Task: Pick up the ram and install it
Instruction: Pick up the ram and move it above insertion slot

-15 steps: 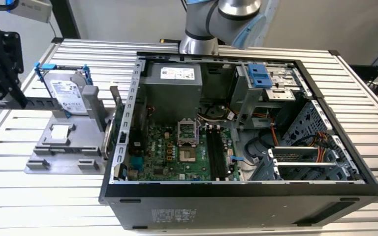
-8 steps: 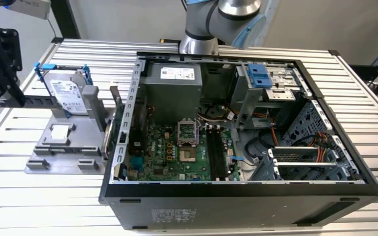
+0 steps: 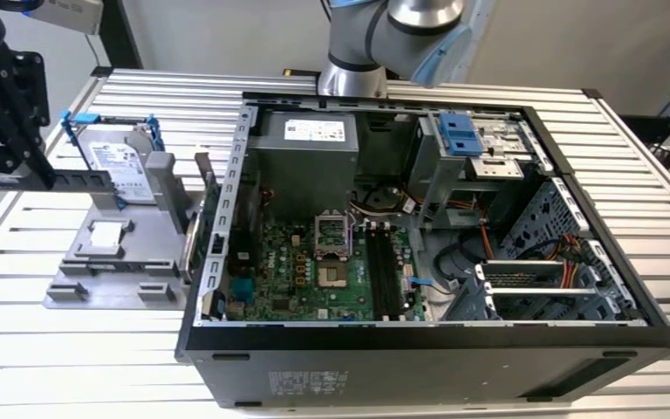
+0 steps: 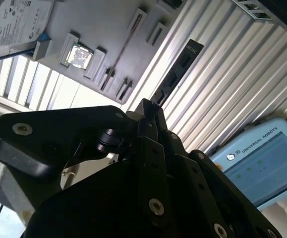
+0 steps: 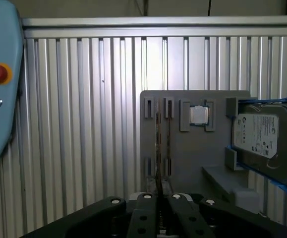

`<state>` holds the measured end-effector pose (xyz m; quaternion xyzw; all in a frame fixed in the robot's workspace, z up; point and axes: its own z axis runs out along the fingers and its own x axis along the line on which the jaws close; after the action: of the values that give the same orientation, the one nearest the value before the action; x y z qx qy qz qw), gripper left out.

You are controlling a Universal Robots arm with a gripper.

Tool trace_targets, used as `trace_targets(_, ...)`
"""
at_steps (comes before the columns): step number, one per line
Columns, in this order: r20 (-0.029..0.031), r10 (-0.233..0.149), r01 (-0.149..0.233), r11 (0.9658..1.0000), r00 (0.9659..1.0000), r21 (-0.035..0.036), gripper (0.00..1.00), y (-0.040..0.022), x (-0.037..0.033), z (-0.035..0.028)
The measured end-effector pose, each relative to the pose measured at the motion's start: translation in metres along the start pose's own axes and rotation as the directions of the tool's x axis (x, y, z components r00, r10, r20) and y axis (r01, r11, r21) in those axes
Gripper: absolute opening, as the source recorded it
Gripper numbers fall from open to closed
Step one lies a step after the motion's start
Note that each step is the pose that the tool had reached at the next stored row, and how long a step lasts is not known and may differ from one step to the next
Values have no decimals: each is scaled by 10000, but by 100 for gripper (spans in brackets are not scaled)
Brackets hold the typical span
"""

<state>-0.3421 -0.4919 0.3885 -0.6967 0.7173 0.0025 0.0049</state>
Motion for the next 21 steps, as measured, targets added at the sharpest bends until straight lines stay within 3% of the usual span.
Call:
trace_targets(8,-1,0,0,10000,10000,-2,0,-145,-4,0)
trace_targets(21,-1,0,0,10000,10000,-10,0,-435,-13,1)
